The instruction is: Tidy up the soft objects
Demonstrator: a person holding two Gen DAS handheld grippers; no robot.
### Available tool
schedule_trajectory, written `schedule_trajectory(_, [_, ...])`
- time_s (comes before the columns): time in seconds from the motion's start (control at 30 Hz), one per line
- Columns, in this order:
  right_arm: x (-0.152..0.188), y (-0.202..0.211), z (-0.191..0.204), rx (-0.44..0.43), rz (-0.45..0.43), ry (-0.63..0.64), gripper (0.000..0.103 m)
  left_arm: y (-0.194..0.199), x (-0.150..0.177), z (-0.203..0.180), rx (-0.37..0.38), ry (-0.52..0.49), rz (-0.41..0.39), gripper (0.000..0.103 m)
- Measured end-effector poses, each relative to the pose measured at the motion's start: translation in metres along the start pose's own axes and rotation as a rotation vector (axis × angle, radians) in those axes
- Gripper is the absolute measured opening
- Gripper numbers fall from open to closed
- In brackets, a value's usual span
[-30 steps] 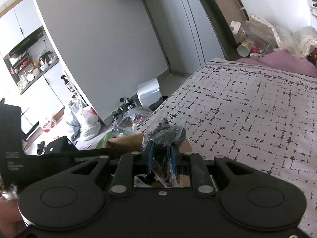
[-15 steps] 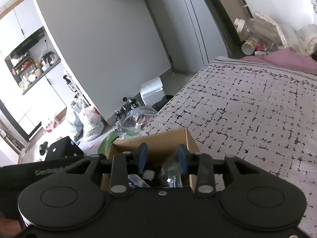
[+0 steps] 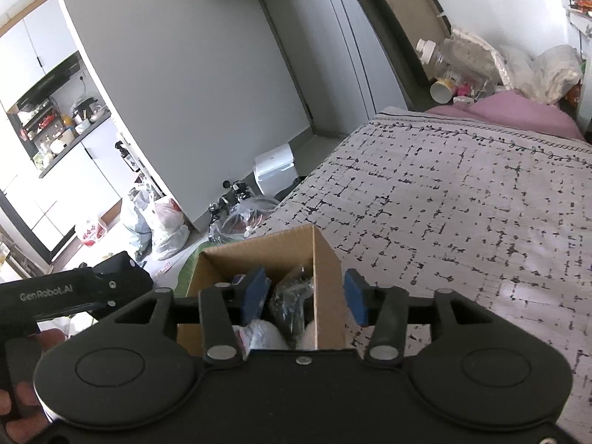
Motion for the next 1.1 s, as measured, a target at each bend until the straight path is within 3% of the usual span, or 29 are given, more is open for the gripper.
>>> schedule_trajectory(0.13, [0.0,0.014,-0.001,-0.013,-0.001,0.006,0.058,0.013,0.006,-0.006,0.003,-0.042,0.004,0.09])
schedule_trajectory(0.37, [-0.001,0.042,-0.004,-0.018,-0.03,0.022,0.081,0.03,0.024,-0.014,0.007,-0.085,0.02,0.092])
schedule_trajectory(0.7, [-0.007,0.087,-0.012,-0.015,-0.068,0.019,0.103,0.073,0.029,-0.036,0.097,-0.167,0.03,0.097])
schedule_trajectory(0.87, [-0.004,0.105,-0.014,-0.026,-0.057,0.017,0.103,0.09,0.035,-0.043,0.141,-0.168,0.058,0.098])
schedule_trajectory(1.1, [0.004,0.126,-0.018,-0.032,-0.055,0.016,0.103,0.114,0.04,-0.044,0.145,-0.179,0.049,0.099])
Point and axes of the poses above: each gripper's, at about its wrist camera, not at the fingertips, and y roughly against the way its jaws point, z to its left, x to its underside, the point moved 8 cm from there along -y, roughly the way its jaws point, and after that the axes turned 9 degrees about y, right-handed, at the moved point
